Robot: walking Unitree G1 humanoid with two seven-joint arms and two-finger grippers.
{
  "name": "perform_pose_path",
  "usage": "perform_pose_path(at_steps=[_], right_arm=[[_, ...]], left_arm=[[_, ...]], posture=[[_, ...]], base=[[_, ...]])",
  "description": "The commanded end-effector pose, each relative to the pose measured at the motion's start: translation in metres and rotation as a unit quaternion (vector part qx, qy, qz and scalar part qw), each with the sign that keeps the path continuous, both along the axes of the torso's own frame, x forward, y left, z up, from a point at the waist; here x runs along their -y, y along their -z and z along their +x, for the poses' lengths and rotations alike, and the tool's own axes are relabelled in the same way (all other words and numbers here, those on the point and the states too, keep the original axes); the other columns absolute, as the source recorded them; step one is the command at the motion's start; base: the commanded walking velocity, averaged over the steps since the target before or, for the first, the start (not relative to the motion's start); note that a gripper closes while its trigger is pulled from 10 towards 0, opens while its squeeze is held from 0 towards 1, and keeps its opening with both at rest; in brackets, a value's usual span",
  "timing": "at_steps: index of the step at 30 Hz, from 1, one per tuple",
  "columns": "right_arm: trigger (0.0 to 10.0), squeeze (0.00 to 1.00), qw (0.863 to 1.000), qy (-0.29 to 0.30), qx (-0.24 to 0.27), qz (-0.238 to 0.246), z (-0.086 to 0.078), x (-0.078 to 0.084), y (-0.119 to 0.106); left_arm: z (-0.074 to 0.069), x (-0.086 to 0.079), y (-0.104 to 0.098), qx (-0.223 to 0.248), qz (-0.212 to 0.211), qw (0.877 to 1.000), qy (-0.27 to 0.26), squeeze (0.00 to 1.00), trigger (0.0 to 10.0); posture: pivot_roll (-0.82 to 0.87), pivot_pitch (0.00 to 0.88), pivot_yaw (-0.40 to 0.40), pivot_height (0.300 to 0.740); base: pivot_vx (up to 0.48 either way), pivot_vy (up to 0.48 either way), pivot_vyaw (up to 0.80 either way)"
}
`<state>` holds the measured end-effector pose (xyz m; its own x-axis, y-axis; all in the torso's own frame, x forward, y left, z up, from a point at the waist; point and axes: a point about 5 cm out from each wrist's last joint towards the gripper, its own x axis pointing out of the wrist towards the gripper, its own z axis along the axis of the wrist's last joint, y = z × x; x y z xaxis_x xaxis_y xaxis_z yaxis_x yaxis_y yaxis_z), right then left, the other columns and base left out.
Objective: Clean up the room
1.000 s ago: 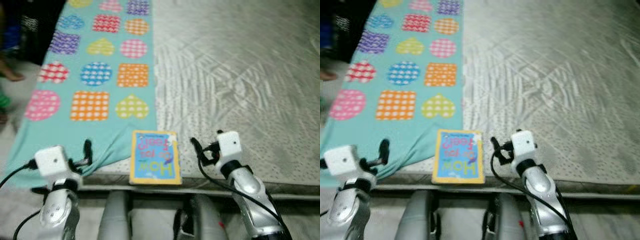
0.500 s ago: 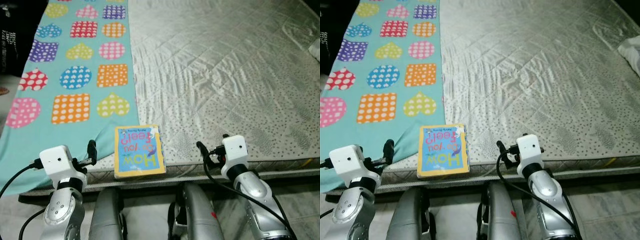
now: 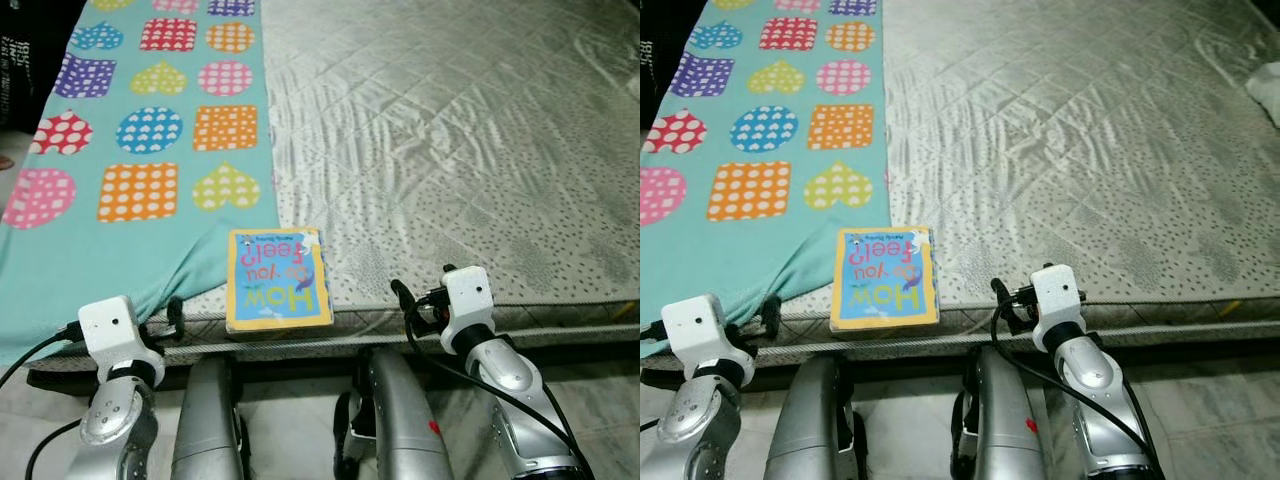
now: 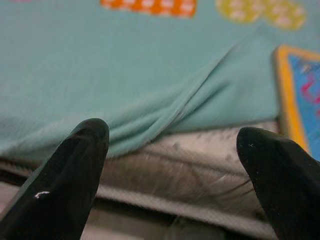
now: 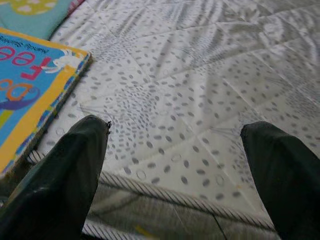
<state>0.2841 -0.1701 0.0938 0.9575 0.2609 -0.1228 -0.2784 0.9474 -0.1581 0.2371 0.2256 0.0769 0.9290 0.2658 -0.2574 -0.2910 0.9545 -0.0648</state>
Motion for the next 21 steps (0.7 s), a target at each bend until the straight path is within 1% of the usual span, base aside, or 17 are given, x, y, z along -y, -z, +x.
perform_pose_path(at_steps=[1, 3, 5, 6, 8, 12, 14, 18, 19, 21], right_arm=[[10.0, 0.0, 1.0, -0.004, -0.007, 0.0, -0.003, 0.003, 0.002], [10.0, 0.0, 1.0, -0.001, -0.006, -0.004, -0.003, 0.004, 0.002], [10.0, 0.0, 1.0, 0.001, -0.004, -0.011, -0.005, 0.007, 0.001], [10.0, 0.0, 1.0, 0.003, -0.005, -0.015, -0.006, 0.008, 0.001], [10.0, 0.0, 1.0, 0.008, -0.006, -0.018, -0.007, 0.013, 0.0], [10.0, 0.0, 1.0, 0.009, -0.007, -0.02, -0.008, 0.015, 0.001], [10.0, 0.0, 1.0, 0.01, -0.007, -0.02, -0.008, 0.016, 0.001], [10.0, 0.0, 1.0, 0.008, -0.007, -0.023, -0.008, 0.015, 0.0], [10.0, 0.0, 1.0, 0.007, -0.006, -0.025, -0.008, 0.016, -0.001], [10.0, 0.0, 1.0, 0.003, -0.004, -0.029, -0.008, 0.017, -0.002]], left_arm=[[0.003, -0.006, 0.002, -0.01, 0.007, 1.0, -0.002, 0.0, 10.0], [0.007, -0.006, 0.0, -0.01, -0.002, 1.0, 0.003, 0.0, 10.0], [0.014, -0.003, -0.003, -0.002, -0.018, 1.0, 0.022, 0.0, 10.0], [0.016, -0.001, -0.004, 0.001, -0.021, 0.999, 0.026, 0.0, 10.0], [0.024, 0.005, -0.011, 0.021, -0.039, 0.998, 0.05, 0.0, 10.0], [0.027, 0.006, -0.013, 0.026, -0.034, 0.998, 0.055, 0.0, 10.0], [0.027, 0.007, -0.013, 0.026, -0.039, 0.997, 0.055, 0.0, 10.0], [0.028, 0.01, -0.008, 0.012, -0.069, 0.995, 0.076, 0.0, 10.0], [0.03, 0.013, -0.005, 0.003, -0.083, 0.992, 0.09, 0.0, 10.0], [0.033, 0.015, -0.003, -0.003, -0.098, 0.989, 0.108, 0.0, 10.0]], posture=[[0.03, 0.285, -0.071, 0.545], [0.03, 0.285, -0.071, 0.53], [0.01, 0.289, -0.075, 0.52], [0.01, 0.289, -0.075, 0.52], [0.0, 0.289, -0.076, 0.52], [0.0, 0.291, -0.077, 0.52], [0.0, 0.291, -0.077, 0.52], [0.0, 0.295, -0.085, 0.52], [0.0, 0.295, -0.087, 0.52], [0.0, 0.293, -0.087, 0.52]], base=[[0.0, 0.0, 0.0], [0.0, 0.0, 0.0], [0.0, 0.0, 0.0], [0.0, 0.0, 0.0], [0.0, 0.0, 0.0], [0.0, 0.0, 0.0], [0.0, 0.0, 0.0], [0.0, 0.0, 0.0], [0.0, 0.0, 0.0], [0.0, 0.0, 0.0]])
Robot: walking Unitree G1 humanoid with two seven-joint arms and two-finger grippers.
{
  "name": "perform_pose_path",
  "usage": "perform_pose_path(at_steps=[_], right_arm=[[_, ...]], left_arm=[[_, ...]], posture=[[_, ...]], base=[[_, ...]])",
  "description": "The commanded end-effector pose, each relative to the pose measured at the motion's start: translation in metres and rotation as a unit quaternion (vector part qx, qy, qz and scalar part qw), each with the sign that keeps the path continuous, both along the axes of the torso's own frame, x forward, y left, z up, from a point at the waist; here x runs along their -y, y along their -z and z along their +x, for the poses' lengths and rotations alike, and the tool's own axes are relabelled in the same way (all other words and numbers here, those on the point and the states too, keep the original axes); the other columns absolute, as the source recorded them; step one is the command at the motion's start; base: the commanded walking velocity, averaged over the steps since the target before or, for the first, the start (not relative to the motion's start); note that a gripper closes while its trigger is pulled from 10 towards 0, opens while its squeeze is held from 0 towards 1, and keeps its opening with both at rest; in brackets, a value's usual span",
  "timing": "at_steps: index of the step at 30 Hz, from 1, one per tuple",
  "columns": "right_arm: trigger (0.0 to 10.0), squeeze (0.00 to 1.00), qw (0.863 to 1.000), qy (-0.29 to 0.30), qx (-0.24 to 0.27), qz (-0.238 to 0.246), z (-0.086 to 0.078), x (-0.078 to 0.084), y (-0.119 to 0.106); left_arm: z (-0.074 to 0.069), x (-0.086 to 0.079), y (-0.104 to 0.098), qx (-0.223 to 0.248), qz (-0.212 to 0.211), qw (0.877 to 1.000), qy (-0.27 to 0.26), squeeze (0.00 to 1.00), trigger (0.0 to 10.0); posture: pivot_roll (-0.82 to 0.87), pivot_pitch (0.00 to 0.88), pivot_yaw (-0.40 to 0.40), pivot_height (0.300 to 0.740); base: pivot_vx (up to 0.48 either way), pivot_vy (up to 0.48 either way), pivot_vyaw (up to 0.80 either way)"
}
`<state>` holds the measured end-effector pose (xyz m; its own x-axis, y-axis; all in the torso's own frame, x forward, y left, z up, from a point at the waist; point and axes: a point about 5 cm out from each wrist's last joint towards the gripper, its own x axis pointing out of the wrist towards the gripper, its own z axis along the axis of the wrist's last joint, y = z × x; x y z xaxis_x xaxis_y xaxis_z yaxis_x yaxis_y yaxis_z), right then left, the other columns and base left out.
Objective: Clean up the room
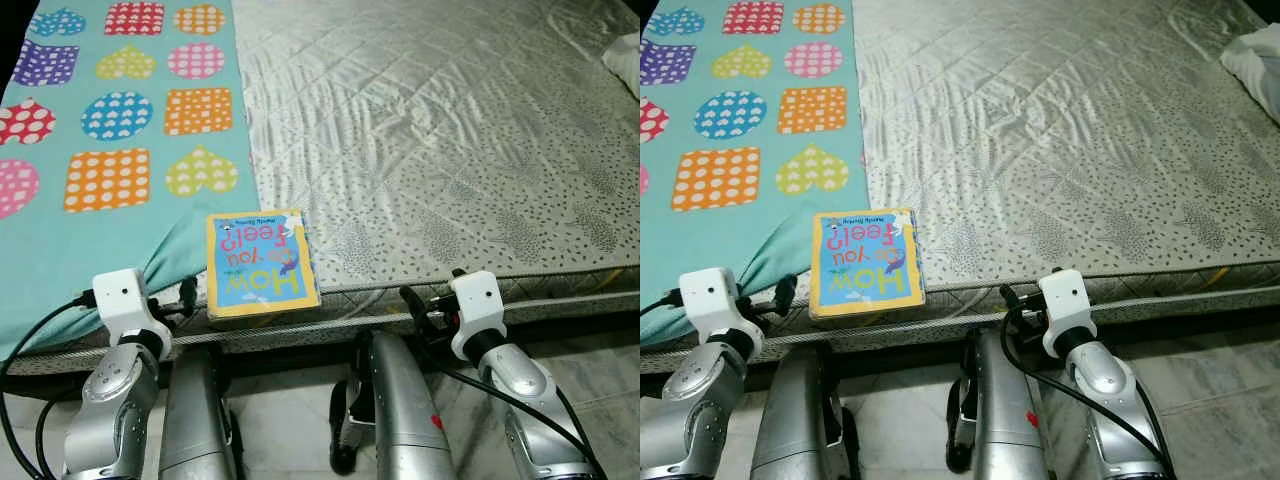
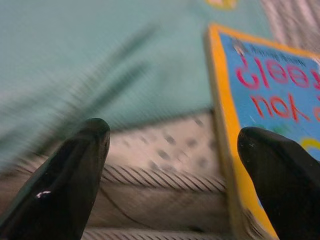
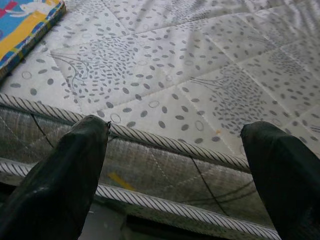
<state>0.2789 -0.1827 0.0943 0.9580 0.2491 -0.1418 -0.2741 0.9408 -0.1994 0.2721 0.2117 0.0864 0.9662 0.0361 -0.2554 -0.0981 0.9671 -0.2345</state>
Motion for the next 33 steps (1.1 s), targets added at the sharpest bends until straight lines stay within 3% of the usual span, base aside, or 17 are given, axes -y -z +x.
perform_pose_path(at_steps=[1, 13, 21, 32, 33], right_arm=[[10.0, 0.0, 1.0, -0.003, 0.002, -0.009, -0.004, 0.006, -0.003], [10.0, 0.0, 1.0, 0.012, 0.016, -0.024, -0.011, 0.024, -0.018], [10.0, 0.0, 0.999, 0.012, 0.017, -0.024, -0.012, 0.021, -0.02], [10.0, 0.0, 0.999, 0.009, 0.031, -0.024, -0.008, 0.017, -0.028], [10.0, 0.0, 0.999, 0.01, 0.032, -0.024, -0.008, 0.017, -0.028]], left_arm=[[0.001, 0.003, 0.008, -0.021, -0.021, 0.999, 0.026, 0.0, 10.0], [0.019, 0.003, 0.008, -0.017, -0.072, 0.994, 0.075, 0.0, 10.0], [0.025, 0.008, 0.003, -0.008, -0.085, 0.991, 0.106, 0.0, 10.0], [0.03, 0.024, 0.006, -0.011, -0.143, 0.974, 0.176, 0.0, 10.0], [0.031, 0.027, 0.005, -0.01, -0.156, 0.971, 0.183, 0.0, 4.2]], posture=[[-0.01, 0.292, -0.085, 0.52], [-0.04, 0.293, -0.083, 0.52], [-0.04, 0.291, -0.084, 0.52], [-0.06, 0.288, -0.091, 0.52], [-0.06, 0.287, -0.09, 0.52]], base=[[0.0, 0.0, 0.0], [0.0, 0.0, 0.0], [0.0, 0.0, 0.0], [0.0, 0.0, 0.0], [0.0, 0.0, 0.0]])
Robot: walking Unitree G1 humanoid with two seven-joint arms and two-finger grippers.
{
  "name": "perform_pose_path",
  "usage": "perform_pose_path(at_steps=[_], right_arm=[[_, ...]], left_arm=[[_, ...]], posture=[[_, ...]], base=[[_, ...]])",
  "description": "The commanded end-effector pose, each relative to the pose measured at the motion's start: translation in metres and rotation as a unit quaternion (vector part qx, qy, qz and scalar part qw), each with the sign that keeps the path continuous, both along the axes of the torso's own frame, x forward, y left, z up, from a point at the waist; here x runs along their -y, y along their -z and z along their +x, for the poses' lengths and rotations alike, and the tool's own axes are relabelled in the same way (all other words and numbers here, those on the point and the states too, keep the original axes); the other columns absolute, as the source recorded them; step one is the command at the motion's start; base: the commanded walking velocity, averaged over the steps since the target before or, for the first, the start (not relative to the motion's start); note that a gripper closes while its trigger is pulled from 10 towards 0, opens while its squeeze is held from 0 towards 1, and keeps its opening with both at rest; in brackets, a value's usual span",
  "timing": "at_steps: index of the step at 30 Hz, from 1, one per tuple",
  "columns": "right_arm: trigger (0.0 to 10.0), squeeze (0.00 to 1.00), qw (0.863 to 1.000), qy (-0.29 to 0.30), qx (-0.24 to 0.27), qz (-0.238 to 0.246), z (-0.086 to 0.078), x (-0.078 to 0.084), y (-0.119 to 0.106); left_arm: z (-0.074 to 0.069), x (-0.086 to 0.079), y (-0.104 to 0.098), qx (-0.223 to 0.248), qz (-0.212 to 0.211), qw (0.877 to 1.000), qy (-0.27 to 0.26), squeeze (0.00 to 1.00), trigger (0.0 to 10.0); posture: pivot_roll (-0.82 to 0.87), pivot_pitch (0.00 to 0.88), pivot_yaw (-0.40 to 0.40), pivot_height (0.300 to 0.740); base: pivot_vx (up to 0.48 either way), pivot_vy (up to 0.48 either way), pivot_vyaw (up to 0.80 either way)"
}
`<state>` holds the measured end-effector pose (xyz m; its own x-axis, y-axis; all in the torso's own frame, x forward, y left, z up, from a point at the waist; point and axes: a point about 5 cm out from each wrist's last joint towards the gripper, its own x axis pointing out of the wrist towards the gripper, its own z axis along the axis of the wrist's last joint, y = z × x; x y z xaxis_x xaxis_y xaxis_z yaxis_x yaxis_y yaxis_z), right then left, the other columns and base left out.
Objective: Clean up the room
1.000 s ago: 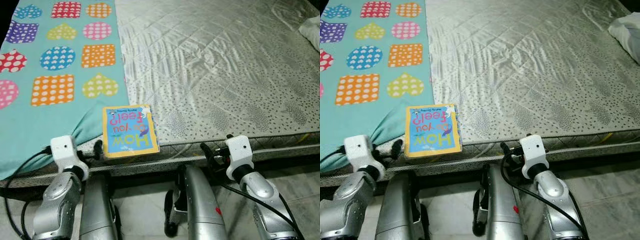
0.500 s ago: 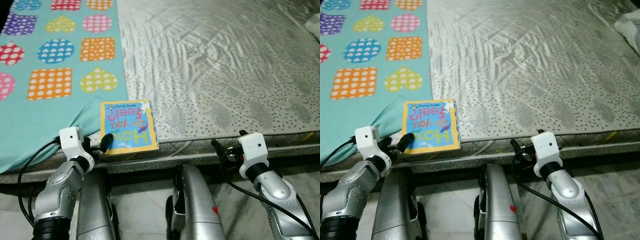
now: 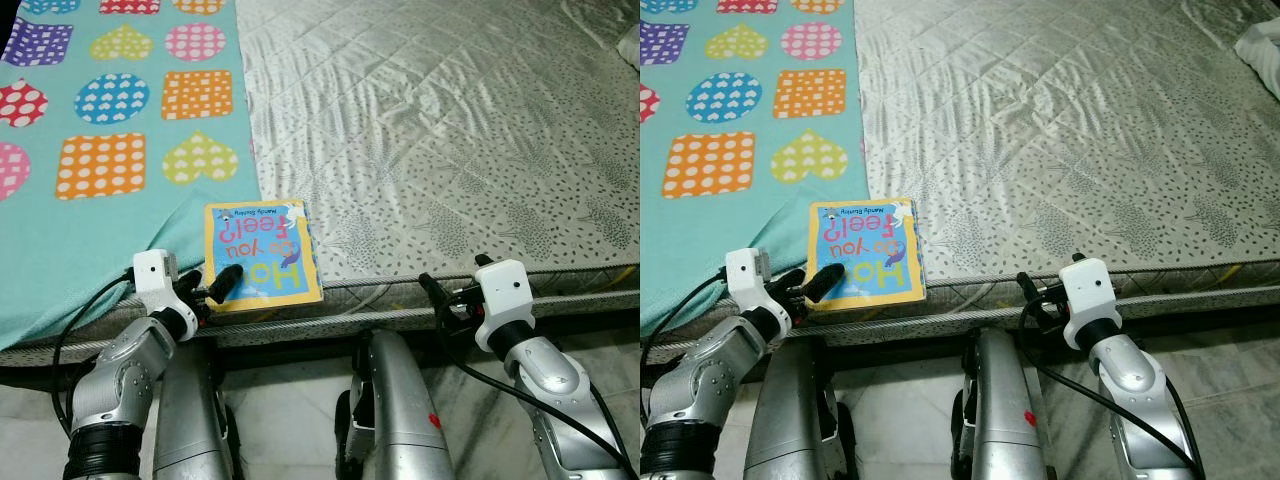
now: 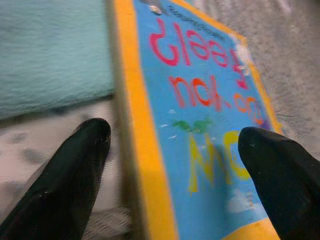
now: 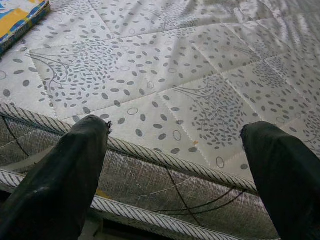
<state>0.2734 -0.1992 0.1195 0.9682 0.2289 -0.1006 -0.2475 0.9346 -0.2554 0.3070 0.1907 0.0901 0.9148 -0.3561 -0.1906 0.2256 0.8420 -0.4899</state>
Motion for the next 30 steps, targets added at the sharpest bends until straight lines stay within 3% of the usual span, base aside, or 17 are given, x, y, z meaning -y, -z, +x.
perform_pose_path(at_steps=[1, 3, 7, 11, 15, 22, 30], right_arm=[[10.0, 0.0, 1.0, 0.002, 0.007, -0.002, -0.002, 0.0, -0.005], [10.0, 0.0, 1.0, 0.003, 0.01, -0.003, -0.001, 0.0, -0.007], [10.0, 0.0, 1.0, -0.002, 0.013, 0.003, -0.001, -0.001, -0.009], [10.0, 0.0, 0.997, -0.062, 0.003, 0.048, -0.006, -0.01, -0.016], [10.0, 0.0, 0.997, -0.062, 0.004, 0.042, -0.004, -0.011, -0.016], [10.0, 0.0, 0.998, -0.056, 0.006, 0.041, -0.002, -0.012, -0.017], [10.0, 0.0, 0.998, -0.049, 0.013, 0.036, 0.0, -0.012, -0.018]], left_arm=[[-0.003, 0.012, 0.008, -0.028, -0.037, 0.998, 0.04, 0.0, 0.7], [-0.003, 0.016, 0.008, -0.032, -0.049, 0.997, 0.057, 0.0, 0.0], [-0.003, 0.018, 0.01, -0.04, -0.08, 0.994, 0.068, 0.0, 0.0], [-0.002, 0.018, 0.008, -0.035, -0.142, 0.987, 0.067, 0.0, 0.0], [0.001, 0.015, 0.006, -0.027, -0.171, 0.983, 0.054, 0.0, 0.0], [0.005, 0.013, -0.001, -0.009, -0.216, 0.975, 0.049, 0.0, 0.0], [0.005, 0.012, -0.002, -0.009, -0.233, 0.971, 0.045, 0.0, 0.0]], posture=[[-0.06, 0.285, -0.089, 0.52], [-0.06, 0.285, -0.089, 0.52], [-0.07, 0.282, -0.084, 0.52], [-0.07, 0.28, -0.082, 0.52], [-0.07, 0.278, -0.081, 0.52], [-0.07, 0.273, -0.081, 0.52], [-0.07, 0.269, -0.083, 0.52]], base=[[0.0, 0.0, 0.0], [0.0, 0.0, 0.0], [0.0, 0.0, 0.0], [0.0, 0.0, 0.0], [0.0, 0.0, 0.0], [0.0, 0.0, 0.0], [0.0, 0.0, 0.0]])
